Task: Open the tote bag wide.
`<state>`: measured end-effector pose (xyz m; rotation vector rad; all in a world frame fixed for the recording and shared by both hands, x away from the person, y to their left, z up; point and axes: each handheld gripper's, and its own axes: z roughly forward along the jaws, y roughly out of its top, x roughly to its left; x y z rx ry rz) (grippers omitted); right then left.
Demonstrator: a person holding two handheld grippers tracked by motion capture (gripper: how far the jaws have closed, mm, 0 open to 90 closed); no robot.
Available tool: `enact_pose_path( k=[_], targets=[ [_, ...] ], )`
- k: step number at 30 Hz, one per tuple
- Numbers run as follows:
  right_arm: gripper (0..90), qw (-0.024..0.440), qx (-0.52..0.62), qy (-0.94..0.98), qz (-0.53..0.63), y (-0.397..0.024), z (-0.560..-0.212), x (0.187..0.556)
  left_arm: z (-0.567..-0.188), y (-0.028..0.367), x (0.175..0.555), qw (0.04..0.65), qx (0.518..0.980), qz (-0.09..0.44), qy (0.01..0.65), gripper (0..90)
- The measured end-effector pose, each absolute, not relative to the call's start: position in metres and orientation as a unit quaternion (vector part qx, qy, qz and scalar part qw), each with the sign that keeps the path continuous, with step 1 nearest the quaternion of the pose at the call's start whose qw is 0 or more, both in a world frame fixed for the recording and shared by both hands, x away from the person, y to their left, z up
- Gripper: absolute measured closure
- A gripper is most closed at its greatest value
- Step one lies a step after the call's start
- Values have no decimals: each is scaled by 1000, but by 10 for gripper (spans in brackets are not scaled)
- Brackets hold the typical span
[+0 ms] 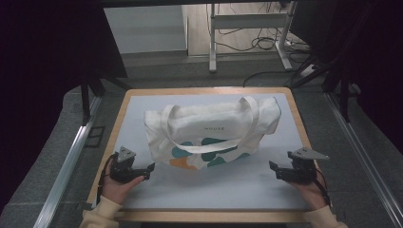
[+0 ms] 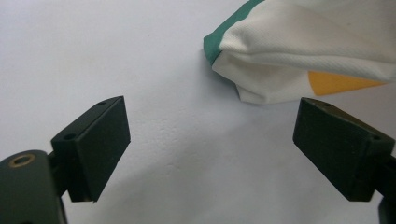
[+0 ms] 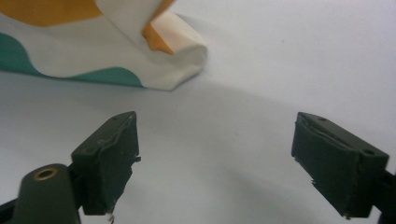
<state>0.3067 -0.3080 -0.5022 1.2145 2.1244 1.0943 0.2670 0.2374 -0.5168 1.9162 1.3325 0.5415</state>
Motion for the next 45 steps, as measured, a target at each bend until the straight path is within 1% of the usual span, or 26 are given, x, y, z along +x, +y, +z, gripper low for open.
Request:
enact_pose_path(
  k=[3,17,21,28,33,39,41,45],
  targets=[
    [176,225,443,769,402,-308,-500,308,-515,238,264,363,746,219,514,123],
    [219,217,445,768,406,-312,-501,312,-513,240,260,369,739,213,521,161],
    [230,218,443,766,412,-314,-497,311,-503,240,260,380,736,213,519,179],
    [243,222,428,763,430,-312,-479,311,-480,243,256,403,734,221,500,227],
    [247,229,418,763,436,-309,-465,312,-466,246,252,419,728,227,493,233],
    [249,232,402,760,454,-303,-440,321,-450,249,247,443,720,209,492,232],
    [249,233,397,759,461,-302,-434,322,-443,248,246,455,717,203,488,230],
    [248,229,394,754,472,-302,-426,323,-439,246,246,460,717,198,484,226]
  ],
)
